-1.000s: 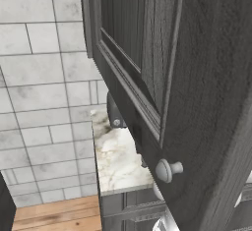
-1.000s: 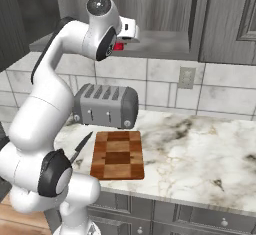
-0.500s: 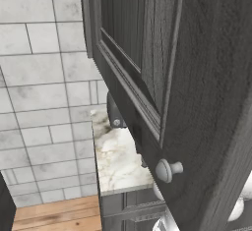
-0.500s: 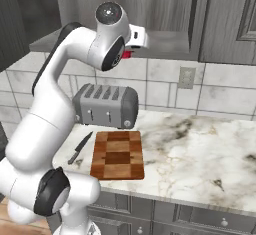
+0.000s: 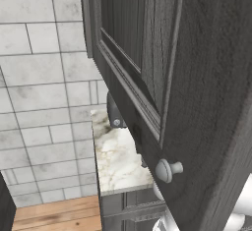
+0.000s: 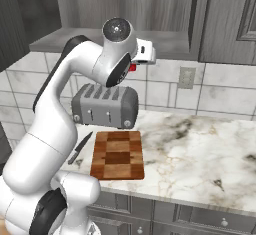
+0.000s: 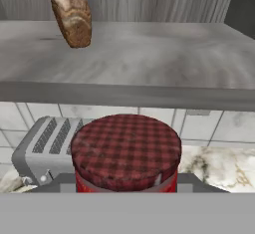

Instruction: Pick the bread, place it on the cutting board, pick the jam, place it on the counter, and close the cabinet.

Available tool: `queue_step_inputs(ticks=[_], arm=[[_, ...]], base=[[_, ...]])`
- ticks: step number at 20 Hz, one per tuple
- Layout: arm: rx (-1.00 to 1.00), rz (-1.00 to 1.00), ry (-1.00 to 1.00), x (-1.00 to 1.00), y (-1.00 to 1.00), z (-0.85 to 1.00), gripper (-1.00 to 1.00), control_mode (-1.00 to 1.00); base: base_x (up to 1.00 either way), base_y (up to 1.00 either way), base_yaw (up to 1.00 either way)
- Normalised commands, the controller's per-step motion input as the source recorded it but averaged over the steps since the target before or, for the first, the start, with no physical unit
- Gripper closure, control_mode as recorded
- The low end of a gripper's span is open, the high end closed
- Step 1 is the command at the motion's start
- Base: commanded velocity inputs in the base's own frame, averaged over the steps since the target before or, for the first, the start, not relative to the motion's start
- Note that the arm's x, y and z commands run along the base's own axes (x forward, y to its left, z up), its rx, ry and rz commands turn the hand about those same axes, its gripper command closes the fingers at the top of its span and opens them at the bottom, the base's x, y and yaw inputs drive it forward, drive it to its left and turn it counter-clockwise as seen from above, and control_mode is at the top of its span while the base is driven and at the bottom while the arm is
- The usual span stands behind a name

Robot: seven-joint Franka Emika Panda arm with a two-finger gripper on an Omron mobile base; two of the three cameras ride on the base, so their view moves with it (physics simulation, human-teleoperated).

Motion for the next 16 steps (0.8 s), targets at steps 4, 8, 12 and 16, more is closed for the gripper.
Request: queue_step_inputs(ticks=[4, 8, 12, 16], arm=[[0.00, 0.00, 0.00, -0.33, -0.27, -0.30, 1.00, -1.00], [0.00, 0.00, 0.00, -0.36, -0.30, -0.28, 1.00, -1.00], [0.00, 0.00, 0.00, -0.27, -0.30, -0.32, 1.00, -1.00], [0.00, 0.00, -0.05, -0.10, -0.31, -0.39, 1.00, -1.00]], base=[[0.00, 0.00, 0.00], [0.00, 0.00, 0.00], [0.00, 0.00, 0.00], [0.00, 0.00, 0.00]])
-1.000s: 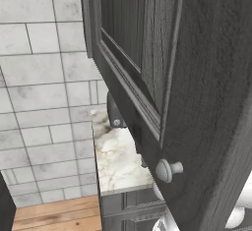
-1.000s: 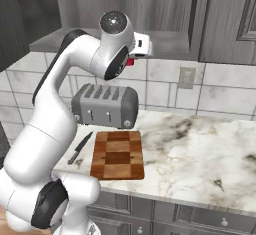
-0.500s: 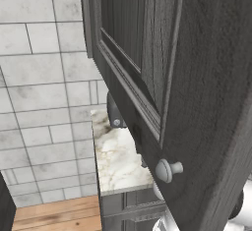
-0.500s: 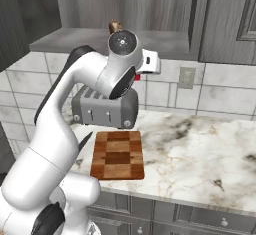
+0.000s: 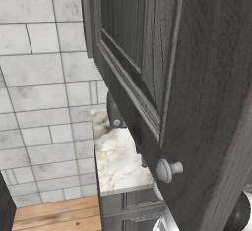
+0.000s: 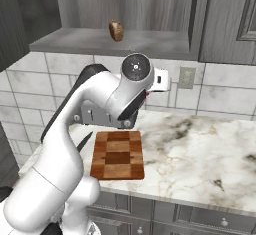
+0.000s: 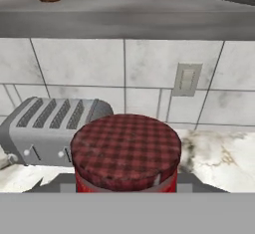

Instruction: Pick the bread, place it on the cutting board, pick the jam, place it on the counter, and close the cabinet.

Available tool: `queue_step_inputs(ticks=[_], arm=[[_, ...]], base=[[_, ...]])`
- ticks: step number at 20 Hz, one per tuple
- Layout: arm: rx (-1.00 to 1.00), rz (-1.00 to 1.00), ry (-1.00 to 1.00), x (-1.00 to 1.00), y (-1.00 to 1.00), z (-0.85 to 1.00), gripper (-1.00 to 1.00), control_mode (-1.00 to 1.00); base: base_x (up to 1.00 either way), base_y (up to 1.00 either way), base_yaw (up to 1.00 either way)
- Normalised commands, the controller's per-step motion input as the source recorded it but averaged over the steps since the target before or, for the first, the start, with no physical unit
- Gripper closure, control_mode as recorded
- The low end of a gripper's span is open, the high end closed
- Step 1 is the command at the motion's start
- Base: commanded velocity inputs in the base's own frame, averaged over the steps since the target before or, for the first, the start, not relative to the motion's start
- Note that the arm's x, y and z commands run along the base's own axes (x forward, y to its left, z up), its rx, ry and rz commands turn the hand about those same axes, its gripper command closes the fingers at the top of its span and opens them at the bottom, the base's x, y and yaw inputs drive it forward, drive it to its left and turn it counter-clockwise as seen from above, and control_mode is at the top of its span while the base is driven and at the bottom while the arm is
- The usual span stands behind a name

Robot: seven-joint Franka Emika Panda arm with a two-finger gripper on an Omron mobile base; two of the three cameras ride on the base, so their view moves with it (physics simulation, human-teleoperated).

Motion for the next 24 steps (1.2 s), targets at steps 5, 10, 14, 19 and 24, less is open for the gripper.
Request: queue_step_inputs(ticks=[5, 10, 14, 19, 24], arm=[[0.00, 0.00, -0.02, -0.12, -0.38, -0.41, 1.00, -1.00], [0.00, 0.00, 0.00, -0.16, -0.44, -0.44, 1.00, -1.00], [0.00, 0.00, 0.00, -0.18, -0.41, -0.48, 1.00, -1.00], [0.00, 0.00, 0.00, -0.19, -0.35, -0.46, 1.00, -1.00], [0.00, 0.00, 0.00, -0.07, -0.25, -0.44, 1.00, -1.00]], base=[[0.00, 0.00, 0.00], [0.00, 0.00, 0.00], [0.00, 0.00, 0.00], [0.00, 0.00, 0.00], [0.00, 0.00, 0.00]])
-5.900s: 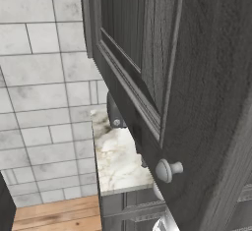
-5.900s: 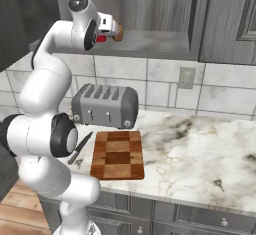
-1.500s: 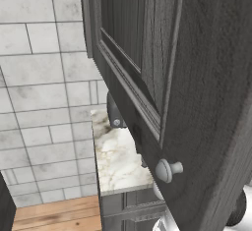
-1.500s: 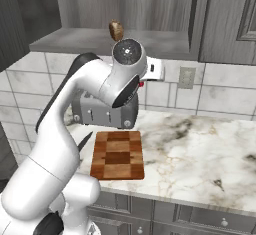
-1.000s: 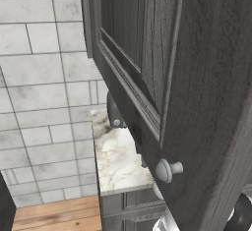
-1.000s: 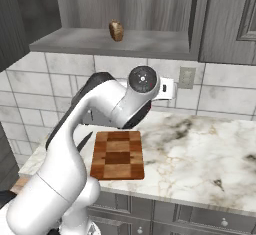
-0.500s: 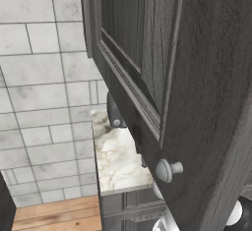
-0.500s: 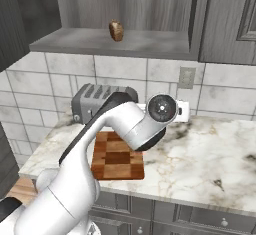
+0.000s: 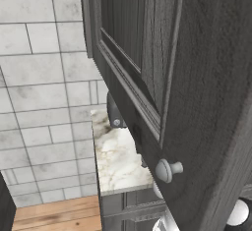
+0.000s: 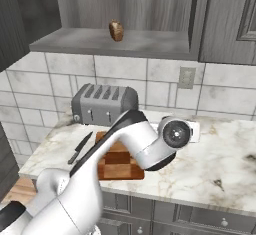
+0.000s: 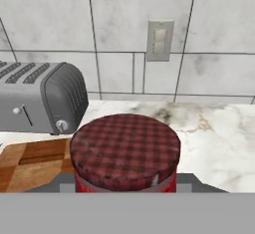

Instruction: Pick the bread, place it on the cutting board, pick the jam, place it on the counter, and close the cabinet.

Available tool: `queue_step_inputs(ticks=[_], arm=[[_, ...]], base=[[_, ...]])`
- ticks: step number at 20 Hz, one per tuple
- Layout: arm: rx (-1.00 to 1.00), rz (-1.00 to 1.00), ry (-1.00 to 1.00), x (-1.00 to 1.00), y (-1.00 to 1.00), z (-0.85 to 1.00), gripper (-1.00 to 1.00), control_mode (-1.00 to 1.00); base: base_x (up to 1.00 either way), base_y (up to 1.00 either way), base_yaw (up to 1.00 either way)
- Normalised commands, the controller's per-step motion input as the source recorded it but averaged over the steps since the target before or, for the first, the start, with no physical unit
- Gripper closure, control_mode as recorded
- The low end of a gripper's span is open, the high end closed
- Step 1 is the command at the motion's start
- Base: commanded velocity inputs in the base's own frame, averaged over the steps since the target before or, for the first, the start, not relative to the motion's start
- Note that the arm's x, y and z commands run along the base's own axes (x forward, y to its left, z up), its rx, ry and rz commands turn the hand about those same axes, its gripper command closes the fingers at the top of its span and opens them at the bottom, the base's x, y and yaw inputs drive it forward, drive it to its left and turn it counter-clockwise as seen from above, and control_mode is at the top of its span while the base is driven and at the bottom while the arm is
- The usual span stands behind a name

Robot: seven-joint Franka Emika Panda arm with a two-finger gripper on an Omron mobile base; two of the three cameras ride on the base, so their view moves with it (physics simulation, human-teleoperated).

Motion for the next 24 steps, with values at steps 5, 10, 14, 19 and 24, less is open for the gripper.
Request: queue_step_inputs(ticks=[5, 10, 14, 19, 24], arm=[[0.00, 0.00, 0.00, 0.00, -0.16, -0.44, 1.00, -1.00], [0.00, 0.00, 0.00, 0.00, -0.18, -0.43, 1.00, -1.00], [0.00, 0.00, 0.00, 0.07, -0.11, -0.45, 1.00, -1.00], [0.00, 0.00, 0.00, 0.19, -0.05, -0.40, 1.00, -1.00], [0.00, 0.00, 0.00, 0.21, -0.02, -0.34, 1.00, -1.00]], base=[[0.00, 0.00, 0.00], [0.00, 0.00, 0.00], [0.00, 0.00, 0.00], [0.00, 0.00, 0.00], [0.00, 0.00, 0.00]])
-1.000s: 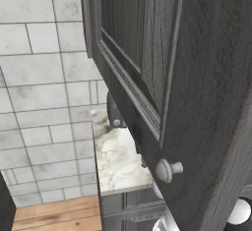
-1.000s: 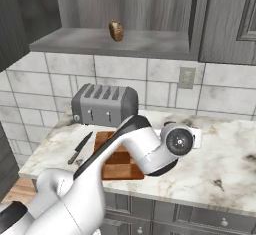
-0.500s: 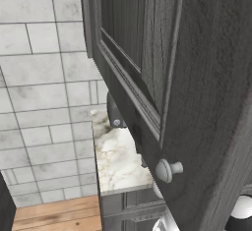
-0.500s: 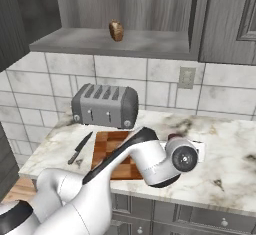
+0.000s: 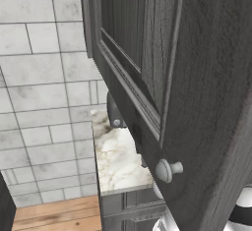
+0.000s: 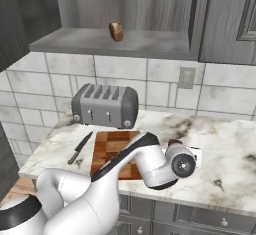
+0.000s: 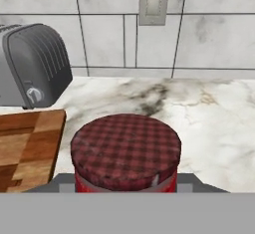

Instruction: Pick the bread, place it on the cutting board, pick the jam, place it on the counter, and close the cabinet.

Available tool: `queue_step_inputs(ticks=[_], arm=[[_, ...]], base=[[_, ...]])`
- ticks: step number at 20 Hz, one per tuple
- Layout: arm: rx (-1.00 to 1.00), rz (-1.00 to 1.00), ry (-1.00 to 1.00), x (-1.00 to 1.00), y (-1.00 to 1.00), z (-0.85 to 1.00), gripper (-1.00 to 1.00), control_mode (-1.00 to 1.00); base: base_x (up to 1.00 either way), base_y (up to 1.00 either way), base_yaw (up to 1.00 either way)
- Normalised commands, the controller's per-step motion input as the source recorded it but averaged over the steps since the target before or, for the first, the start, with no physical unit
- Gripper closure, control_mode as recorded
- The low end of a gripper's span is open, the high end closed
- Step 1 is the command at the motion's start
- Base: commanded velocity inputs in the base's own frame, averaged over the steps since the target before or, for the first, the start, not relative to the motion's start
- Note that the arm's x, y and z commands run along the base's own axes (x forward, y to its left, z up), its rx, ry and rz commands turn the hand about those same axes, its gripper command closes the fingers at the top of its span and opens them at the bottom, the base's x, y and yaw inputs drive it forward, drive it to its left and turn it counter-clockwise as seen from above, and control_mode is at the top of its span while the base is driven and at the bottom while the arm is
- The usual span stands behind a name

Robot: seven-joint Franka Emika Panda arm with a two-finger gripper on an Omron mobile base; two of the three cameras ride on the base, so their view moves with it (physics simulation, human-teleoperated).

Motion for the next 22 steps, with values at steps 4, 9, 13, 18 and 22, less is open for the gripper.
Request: queue_step_inputs(ticks=[4, 9, 13, 18, 22], arm=[[0.00, 0.00, 0.00, 0.13, -0.07, -0.30, 1.00, -1.00], [0.00, 0.00, 0.00, 0.07, -0.08, -0.28, 1.00, -1.00], [0.00, 0.00, 0.00, 0.01, -0.01, -0.34, 1.00, -1.00], [0.00, 0.00, 0.00, 0.00, 0.00, -0.33, 1.00, -1.00], [0.00, 0.00, 0.00, 0.04, 0.00, -0.30, 1.00, -1.00]], base=[[0.00, 0.00, 0.00], [0.00, 0.00, 0.00], [0.00, 0.00, 0.00], [0.00, 0.00, 0.00], [0.00, 0.00, 0.00]])
